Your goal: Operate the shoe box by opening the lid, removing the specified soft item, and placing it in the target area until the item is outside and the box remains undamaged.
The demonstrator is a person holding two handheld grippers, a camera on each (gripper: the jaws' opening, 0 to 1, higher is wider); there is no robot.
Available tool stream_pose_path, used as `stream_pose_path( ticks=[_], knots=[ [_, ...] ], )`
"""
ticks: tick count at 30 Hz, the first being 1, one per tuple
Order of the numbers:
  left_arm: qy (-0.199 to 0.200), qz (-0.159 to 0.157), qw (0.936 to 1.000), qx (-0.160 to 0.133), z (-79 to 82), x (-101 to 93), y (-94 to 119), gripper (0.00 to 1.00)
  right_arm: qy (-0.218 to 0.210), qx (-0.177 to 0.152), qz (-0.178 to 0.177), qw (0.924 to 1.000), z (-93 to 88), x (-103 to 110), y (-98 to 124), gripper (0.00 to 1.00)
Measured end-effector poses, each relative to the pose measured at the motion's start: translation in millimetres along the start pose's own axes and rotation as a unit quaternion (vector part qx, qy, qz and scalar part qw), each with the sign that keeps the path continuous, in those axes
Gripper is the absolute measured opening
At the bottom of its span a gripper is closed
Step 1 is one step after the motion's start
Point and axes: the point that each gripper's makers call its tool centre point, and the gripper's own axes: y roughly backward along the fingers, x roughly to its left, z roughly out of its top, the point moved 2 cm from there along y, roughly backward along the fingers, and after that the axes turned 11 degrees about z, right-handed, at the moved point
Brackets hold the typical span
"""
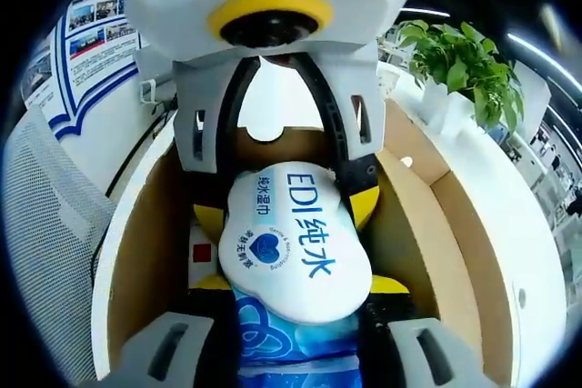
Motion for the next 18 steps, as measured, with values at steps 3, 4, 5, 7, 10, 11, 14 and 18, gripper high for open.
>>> stream_pose_path(
  ticks=[3, 4, 5, 7, 10, 11, 14, 18],
  knots=[
    [-0.002, 0.0, 1.0, 0.001, 1.1, -1.0, 3, 0.61, 0.001, -0.002, -0.001, 1.0, 2.6, 2, 3, 0.45],
    [-0.002, 0.0, 1.0, 0.001, 1.4, -1.3, 5, 0.61, 0.002, -0.003, 0.0, 1.0, 3.7, 3, 3, 0.45],
    [-0.002, 0.0, 1.0, 0.001, 1.7, -1.5, 6, 0.61, 0.002, -0.004, 0.0, 1.0, 4.7, 4, 4, 0.45],
    [-0.002, 0.0, 1.0, 0.002, 1.8, -1.7, 9, 0.61, 0.004, -0.005, 0.0, 1.0, 7.0, 5, 5, 0.45],
    [-0.003, 0.002, 1.0, 0.003, 2.0, -0.2, 13, 0.61, 0.005, -0.009, -0.001, 0.9999, 9.9, 5, 7, 0.45],
    [-0.004, 0.003, 1.0, 0.003, 2.2, 0.1, 14, 0.61, 0.007, -0.01, -0.002, 0.9999, 11.6, 6, 8, 0.45],
    [-0.004, 0.004, 1.0, 0.004, 2.9, 1.5, 19, 0.61, 0.01, -0.011, -0.003, 0.9999, 15.8, 7, 11, 0.45],
    [-0.005, 0.006, 1.0, 0.005, 4.6, 2.3, 24, 0.61, 0.013, -0.012, -0.005, 0.9998, 19.8, 7, 15, 0.45]
  ],
)
